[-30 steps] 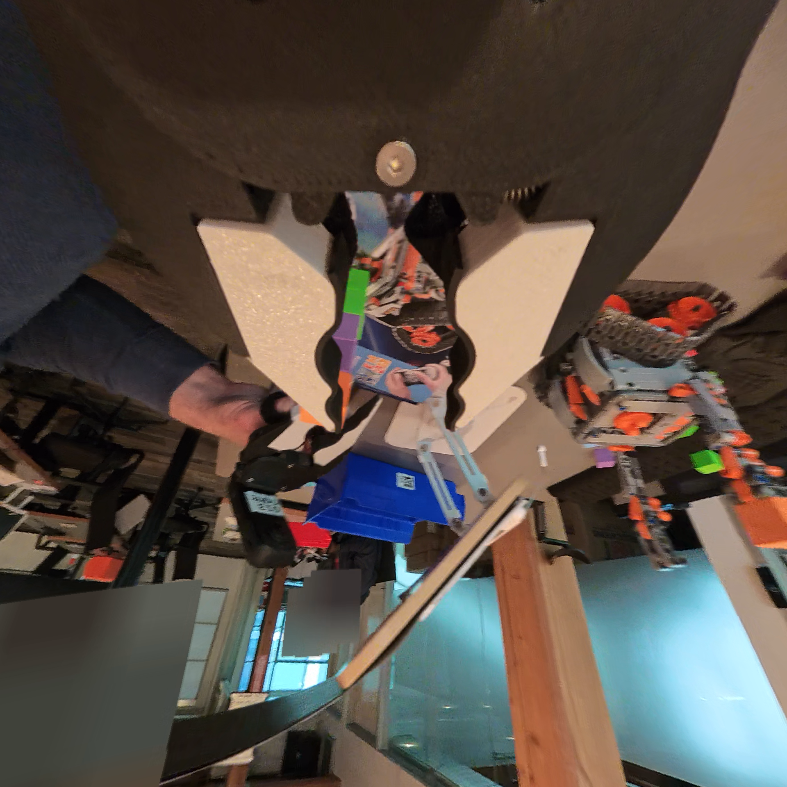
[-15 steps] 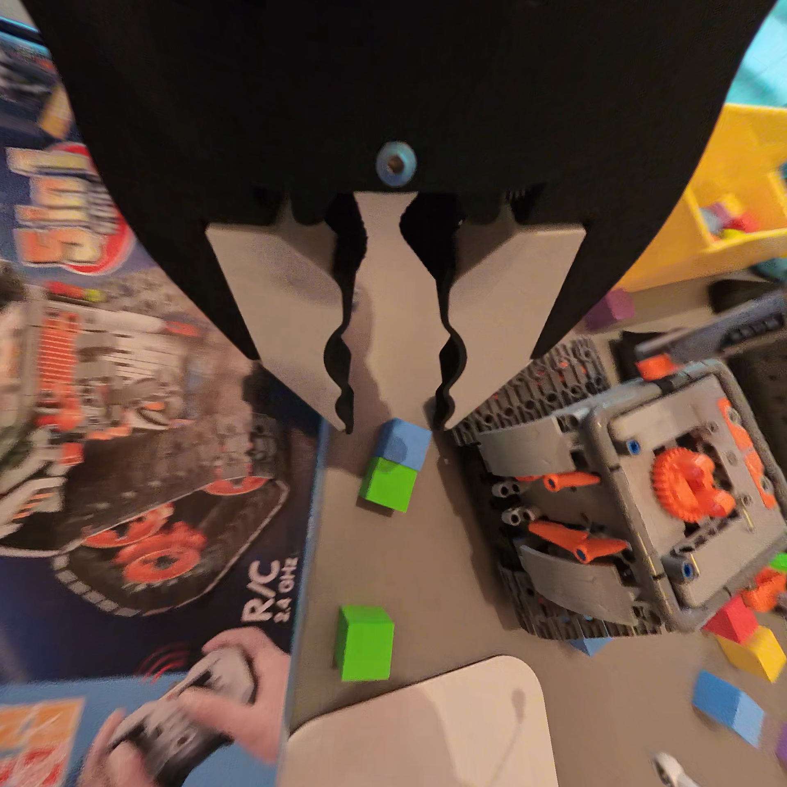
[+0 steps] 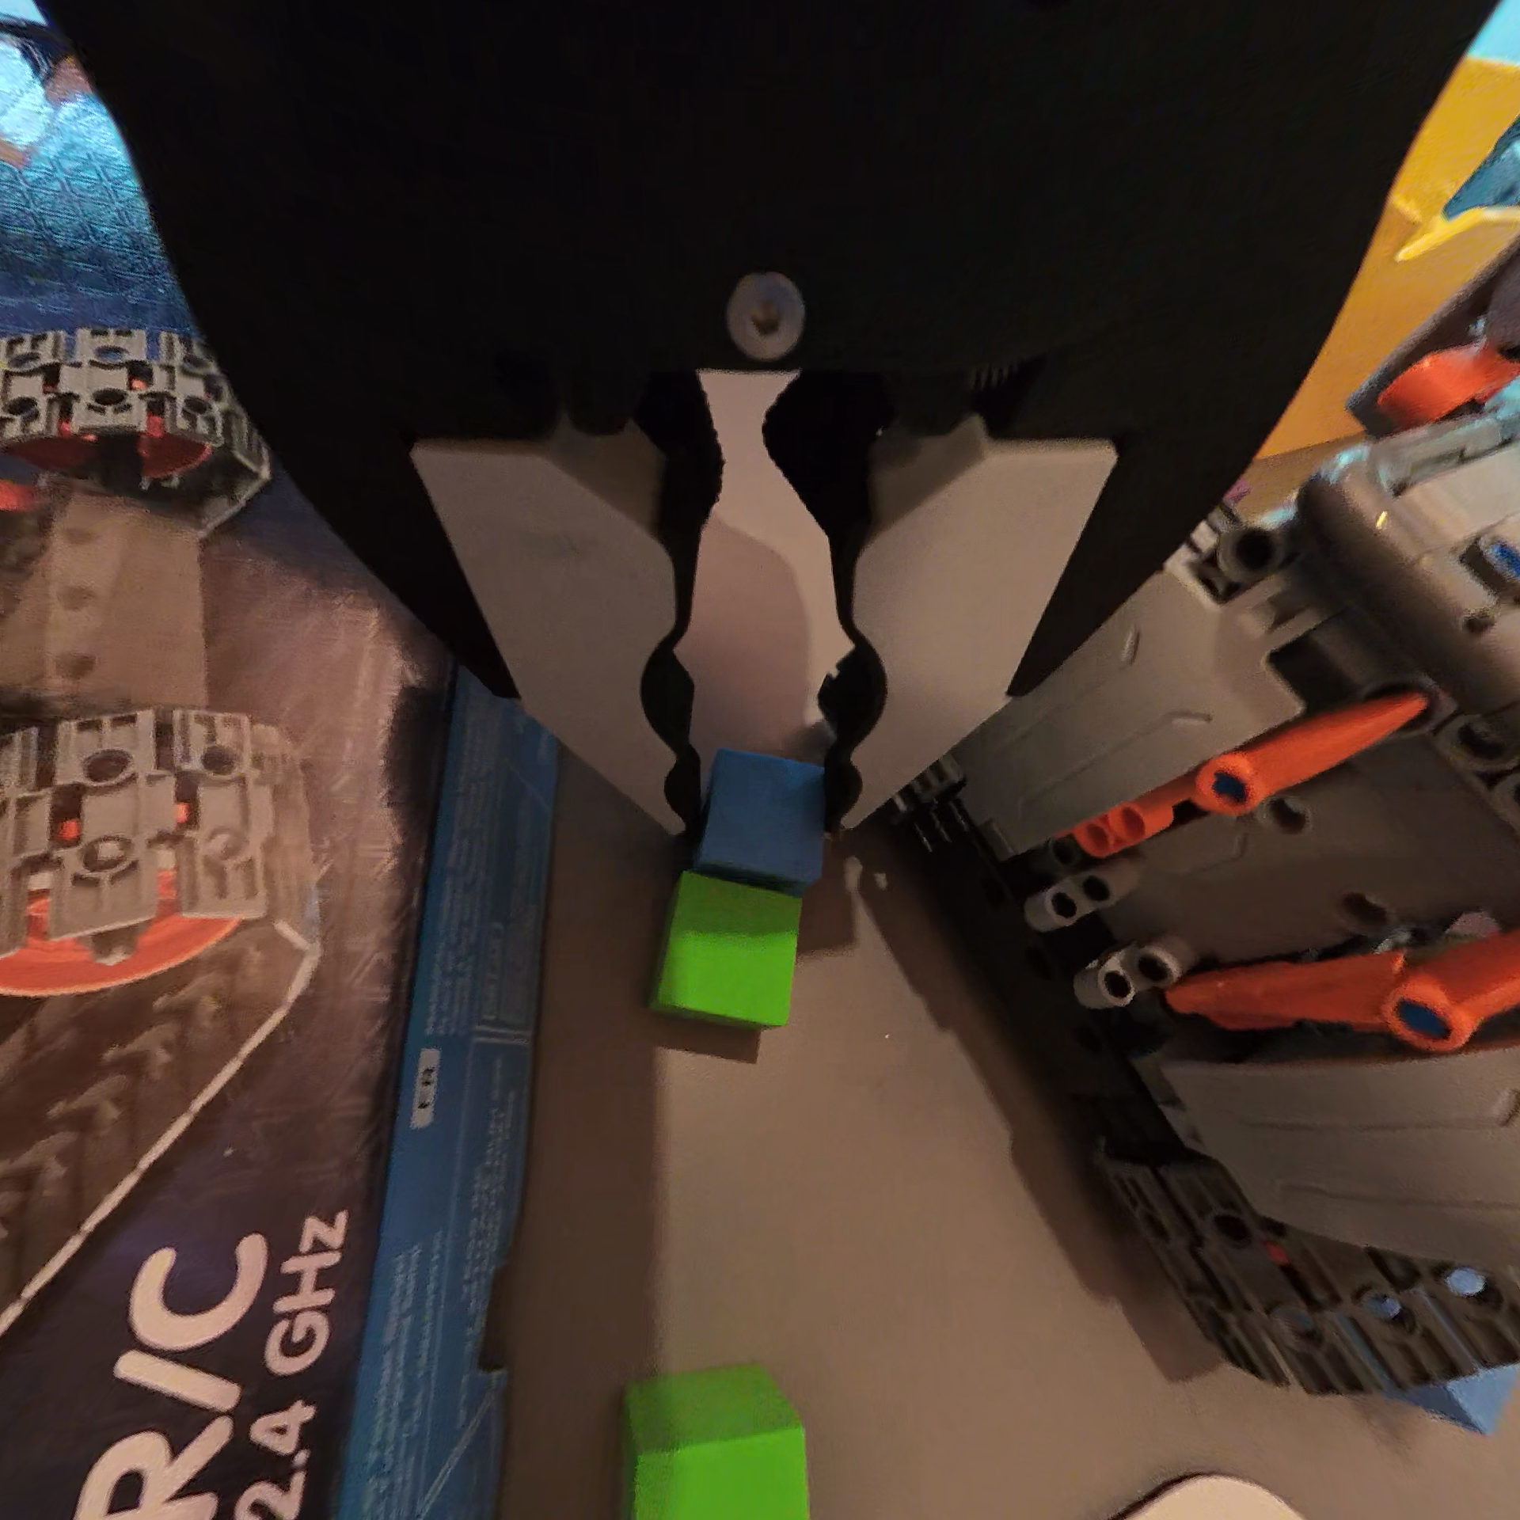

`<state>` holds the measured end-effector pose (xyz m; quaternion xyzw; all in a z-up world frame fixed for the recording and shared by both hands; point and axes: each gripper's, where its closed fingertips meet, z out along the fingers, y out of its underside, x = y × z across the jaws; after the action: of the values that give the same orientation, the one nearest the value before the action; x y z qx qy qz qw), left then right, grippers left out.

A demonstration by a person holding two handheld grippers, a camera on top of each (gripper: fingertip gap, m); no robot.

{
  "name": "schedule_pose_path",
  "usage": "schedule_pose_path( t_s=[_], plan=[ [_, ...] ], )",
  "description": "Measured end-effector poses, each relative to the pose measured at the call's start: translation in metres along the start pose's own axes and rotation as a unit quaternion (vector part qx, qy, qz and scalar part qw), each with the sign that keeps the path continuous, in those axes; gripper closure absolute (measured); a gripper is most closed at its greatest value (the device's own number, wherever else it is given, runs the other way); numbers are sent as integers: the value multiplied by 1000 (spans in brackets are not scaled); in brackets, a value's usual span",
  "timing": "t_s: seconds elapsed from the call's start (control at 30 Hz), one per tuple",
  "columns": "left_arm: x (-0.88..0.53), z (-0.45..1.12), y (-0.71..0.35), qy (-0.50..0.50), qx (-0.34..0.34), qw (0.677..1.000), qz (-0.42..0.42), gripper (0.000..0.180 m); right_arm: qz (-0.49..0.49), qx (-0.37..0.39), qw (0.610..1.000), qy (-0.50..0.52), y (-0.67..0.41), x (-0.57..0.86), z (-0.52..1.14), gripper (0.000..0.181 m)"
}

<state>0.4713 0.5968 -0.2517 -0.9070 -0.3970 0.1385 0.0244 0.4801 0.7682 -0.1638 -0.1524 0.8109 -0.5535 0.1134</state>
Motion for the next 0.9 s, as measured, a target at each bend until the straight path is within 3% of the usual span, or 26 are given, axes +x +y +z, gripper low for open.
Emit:
schedule_pose_path(
  t_s=[0.3, 0.57, 0.9],
  plan=[
    [3, -61, -5, -45, 116, 989, -86, 153, -31, -16, 999, 26, -3, 2, -2, 150],
    [25, -135, -25, -70, 272, 949, -145, 153, -44, -26, 998, 33, -4, 2, 1, 151],
    [47, -193, -32, -85, 384, 901, -185, 153, -51, -38, 997, 47, -2, 1, 5, 151]
  ],
)
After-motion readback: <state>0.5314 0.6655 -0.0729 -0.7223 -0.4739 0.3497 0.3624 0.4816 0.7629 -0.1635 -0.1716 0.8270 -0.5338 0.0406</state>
